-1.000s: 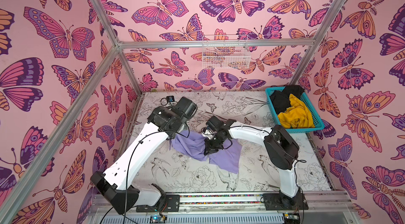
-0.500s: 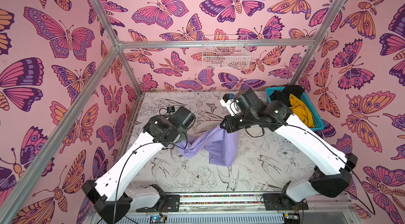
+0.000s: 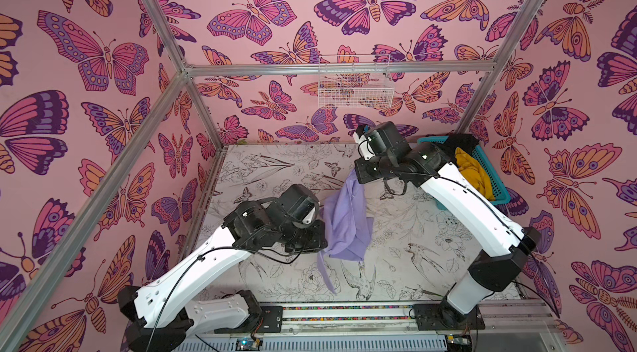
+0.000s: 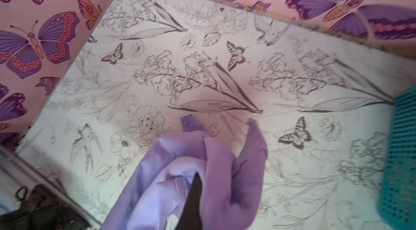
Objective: Fold and stack t-shirts
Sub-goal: Flatten out the T-shirt at the center of the board.
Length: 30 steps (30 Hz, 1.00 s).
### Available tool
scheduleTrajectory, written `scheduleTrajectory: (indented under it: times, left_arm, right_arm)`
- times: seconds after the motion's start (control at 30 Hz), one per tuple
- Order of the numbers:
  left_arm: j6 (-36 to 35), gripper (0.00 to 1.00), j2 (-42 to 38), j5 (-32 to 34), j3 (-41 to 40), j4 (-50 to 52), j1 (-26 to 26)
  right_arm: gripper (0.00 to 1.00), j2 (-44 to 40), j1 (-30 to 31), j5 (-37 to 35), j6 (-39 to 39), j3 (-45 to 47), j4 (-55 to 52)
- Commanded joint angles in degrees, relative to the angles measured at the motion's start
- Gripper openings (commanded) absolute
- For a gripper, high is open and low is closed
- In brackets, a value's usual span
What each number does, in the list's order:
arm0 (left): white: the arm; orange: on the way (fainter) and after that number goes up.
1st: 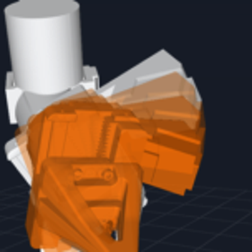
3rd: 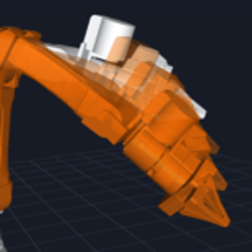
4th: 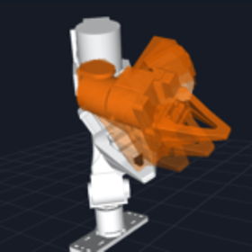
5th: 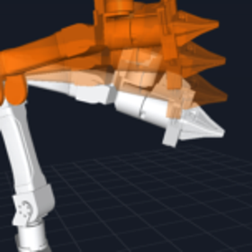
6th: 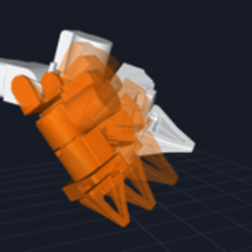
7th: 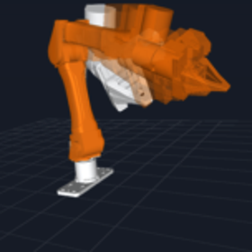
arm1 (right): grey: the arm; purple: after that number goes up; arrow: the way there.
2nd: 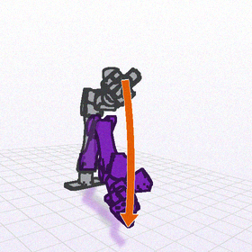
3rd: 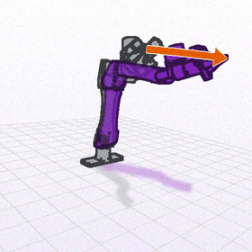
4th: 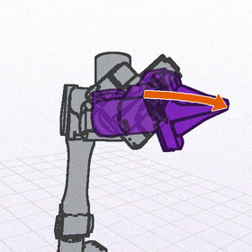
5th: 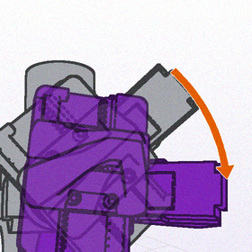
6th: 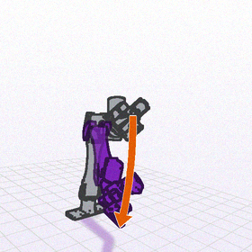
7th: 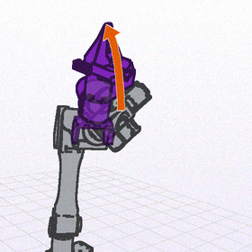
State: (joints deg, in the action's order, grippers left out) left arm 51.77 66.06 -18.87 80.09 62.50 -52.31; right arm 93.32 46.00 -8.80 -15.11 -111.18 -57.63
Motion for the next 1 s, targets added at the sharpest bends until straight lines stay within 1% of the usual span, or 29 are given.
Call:
scheduleTrajectory:
  times: [0.0,0.07,0.1,0.17,0.27,0.33,0.4,0.43,0.5,0.53,0.57,0.63,0.7,0.77,0.8,0.9,0.97]
  left_arm:
    - [-1.07,0.02,2.93,-16.1,2.16,-13.51,-0.59]
    - [-1.01,0.02,5.89,-19.01,4.18,-15.83,-1.03]
    - [-0.96,0.02,7.99,-19.4,5.38,-15.91,-1.14]
    - [-1.25,0.02,10.34,-19.83,6.53,-15.75,-1.55]
    - [-0.27,0.02,10.48,-18.38,5.72,-15.72,-1.83]
    - [0.95,0.02,8.8,-16.1,4.01,-15.75,-1.82]
    - [2.33,0.02,7.44,-14.21,2.38,-15.78,-1.8]
    - [2.83,0.02,4.76,-13.3,1.65,-15.84,-1.82]
    - [3.28,0.02,2.53,-11.73,0.58,-16.03,-1.82]
    - [3.45,0.02,1.35,-10.9,0.13,-15.99,-1.72]
    - [3.67,0.02,0.2,-10.02,-0.36,-16.01,-1.67]
    - [4.04,0.02,-1.93,-8.09,-1.28,-15.92,-1.74]
    - [4.68,0.02,-4.04,-6.38,-2.66,-15.75,-1.58]
    - [5.65,0.02,-5.76,-4.84,-4.35,-14.66,-1.56]
    - [6.35,0.02,-6.58,-4.3,-5.51,-14.53,-1.56]
    - [9.08,0.01,-9.48,-2.2,-9.76,-14.54,-1.56]
    - [10.4,0.02,-10.84,-1.0,-12.01,-14.54,-1.47]
  right_arm:
    - [0.0,-8.44,-0.49,-14.05,4.76,0.36,4.7]
    - [0.0,-9.5,-2.32,-15.53,6.28,-0.42,4.94]
    - [0.0,-9.43,-4.0,-14.06,6.78,-1.28,4.83]
    - [0.0,-8.05,-7.26,-9.08,6.8,-3.42,4.54]
    - [0.0,-3.97,-11.28,-0.03,6.92,-6.16,5.67]
    - [0.0,1.61,-13.05,4.98,6.57,-9.68,6.19]
    - [0.0,7.84,-14.27,9.41,5.75,-15.4,6.13]
    - [0.0,11.84,-14.66,11.87,5.33,-19.26,6.0]
    - [0.0,19.74,-14.67,16.84,4.31,-27.5,5.79]
    - [0.0,25.25,-14.62,19.99,3.13,-33.75,5.52]
    - [0.0,30.34,-14.64,23.49,1.46,-39.76,5.31]
    - [0.0,38.39,-14.58,29.81,-3.8,-46.91,8.59]
    - [0.0,43.04,-14.55,36.46,-11.04,-47.29,16.08]
    - [0.0,45.47,-14.27,41.39,-17.28,-43.69,24.2]
    - [0.0,46.11,-13.76,42.36,-18.33,-42.15,25.97]
    - [0.0,47.92,-11.04,42.46,-16.21,-39.61,25.34]
    - [0.0,48.45,-9.69,44.45,-17.63,-36.73,28.21]
